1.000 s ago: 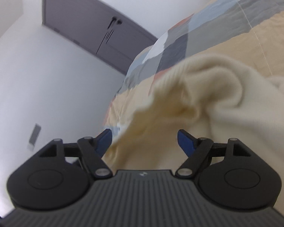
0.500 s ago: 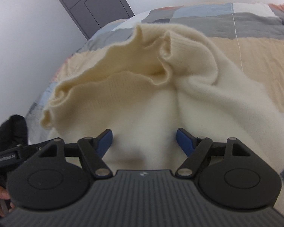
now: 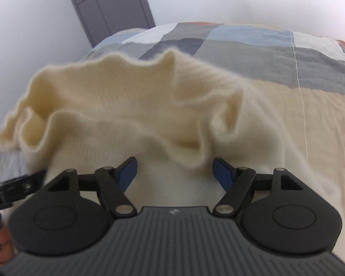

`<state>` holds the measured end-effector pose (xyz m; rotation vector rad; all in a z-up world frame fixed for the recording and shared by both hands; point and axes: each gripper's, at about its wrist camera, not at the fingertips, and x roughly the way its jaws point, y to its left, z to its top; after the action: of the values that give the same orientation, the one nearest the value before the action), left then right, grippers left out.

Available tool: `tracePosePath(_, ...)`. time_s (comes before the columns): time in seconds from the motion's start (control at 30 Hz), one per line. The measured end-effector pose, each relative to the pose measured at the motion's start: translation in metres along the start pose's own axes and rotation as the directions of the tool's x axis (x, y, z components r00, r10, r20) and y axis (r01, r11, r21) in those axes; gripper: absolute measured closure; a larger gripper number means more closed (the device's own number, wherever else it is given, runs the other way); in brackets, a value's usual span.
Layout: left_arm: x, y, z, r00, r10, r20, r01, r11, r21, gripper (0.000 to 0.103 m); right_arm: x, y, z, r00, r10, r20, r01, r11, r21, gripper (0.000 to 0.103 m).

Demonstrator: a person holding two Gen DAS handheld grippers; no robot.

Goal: Fold large clothes
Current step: 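Grasp the sweater hem with both grippers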

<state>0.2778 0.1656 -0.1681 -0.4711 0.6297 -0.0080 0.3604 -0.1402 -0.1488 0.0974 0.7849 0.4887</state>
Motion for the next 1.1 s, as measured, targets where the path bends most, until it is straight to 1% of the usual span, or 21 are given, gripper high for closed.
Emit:
tracePosePath(0.07,0.002,0.009,0.007,1.0,-0.012,0.012,0.013,0.999,-0.041,0.023,0.009,-0.004,0.006,1.0,-0.002,0.016,0.002,1.0,0.017,0.029)
tracePosePath(0.13,0.006,0.016,0.01,1.0,-0.027,0.005,0.027,0.997,-0.067,0.023,0.016,-0.006,0.008,0.999,-0.015,0.035,0.014,1.0,0.016,0.029)
tracePosePath(0.27,0.012,0.019,0.008,1.0,-0.027,-0.015,0.026,0.998,-0.063,0.023,0.025,-0.005,0.005,0.999,-0.04,0.032,0.04,0.999,-0.008,0.029)
tracePosePath(0.37,0.002,0.019,0.009,0.999,-0.049,-0.008,0.048,0.997,-0.064,0.023,0.021,-0.001,0.003,0.998,-0.053,0.041,0.055,0.998,-0.035,0.029)
tracePosePath(0.43,-0.009,0.019,0.012,0.998,-0.067,0.014,0.068,0.995,-0.067,0.023,0.014,0.001,0.002,0.998,-0.051,0.048,0.053,0.998,-0.032,0.029)
tracePosePath(0.5,-0.024,0.021,0.016,0.997,-0.067,0.039,0.07,0.996,-0.061,0.023,0.001,0.0,0.001,0.997,-0.046,0.068,0.047,0.999,-0.02,0.029)
tracePosePath(0.53,-0.031,0.021,0.017,0.998,-0.039,0.049,0.042,0.998,-0.045,0.023,-0.007,-0.001,0.0,0.996,-0.048,0.078,0.049,0.999,-0.019,0.029)
tracePosePath(0.57,-0.037,0.018,0.017,0.998,0.01,0.058,-0.009,1.0,-0.013,0.023,-0.014,-0.002,-0.001,0.995,-0.051,0.087,0.053,0.998,-0.019,0.029)
tracePosePath(0.63,-0.045,0.014,0.015,0.992,0.098,0.078,-0.103,0.993,0.056,0.023,-0.024,-0.007,-0.001,0.993,-0.067,0.098,0.069,0.997,-0.016,0.028)
tracePosePath(0.7,-0.048,0.014,0.012,0.987,0.142,0.071,-0.147,0.986,0.084,0.024,-0.035,-0.008,-0.004,0.988,-0.104,0.118,0.109,0.993,-0.037,0.028)
tracePosePath(0.8,-0.039,0.015,0.007,0.983,0.182,0.033,-0.185,0.975,0.124,0.025,-0.04,-0.009,-0.008,0.98,-0.169,0.103,0.176,0.982,-0.074,0.028)
tracePosePath(0.87,-0.03,0.014,0.004,0.984,0.18,0.006,-0.179,0.973,0.146,0.028,-0.035,-0.015,-0.011,0.985,-0.162,0.059,0.165,0.985,-0.057,0.028)
tracePosePath(0.93,-0.021,0.011,0.0,0.986,0.169,-0.012,-0.164,0.973,0.165,0.028,-0.024,-0.018,-0.014,0.986,-0.166,0.008,0.166,0.985,-0.053,0.028)
tracePosePath(0.97,-0.016,0.007,-0.001,0.985,0.169,-0.02,-0.163,0.97,0.18,0.028,-0.02,-0.017,-0.016,0.986,-0.169,0.002,0.169,0.984,-0.061,0.025)
tracePosePath(1.07,-0.003,0.001,-0.006,0.984,0.176,-0.04,-0.164,0.962,0.219,0.028,-0.011,-0.013,-0.018,0.985,-0.17,-0.017,0.168,0.982,-0.087,0.025)
tracePosePath(1.1,0.002,-0.001,-0.009,0.98,0.192,-0.046,-0.176,0.956,0.233,0.028,-0.009,-0.012,-0.019,0.985,-0.173,-0.019,0.17,0.981,-0.098,0.025)
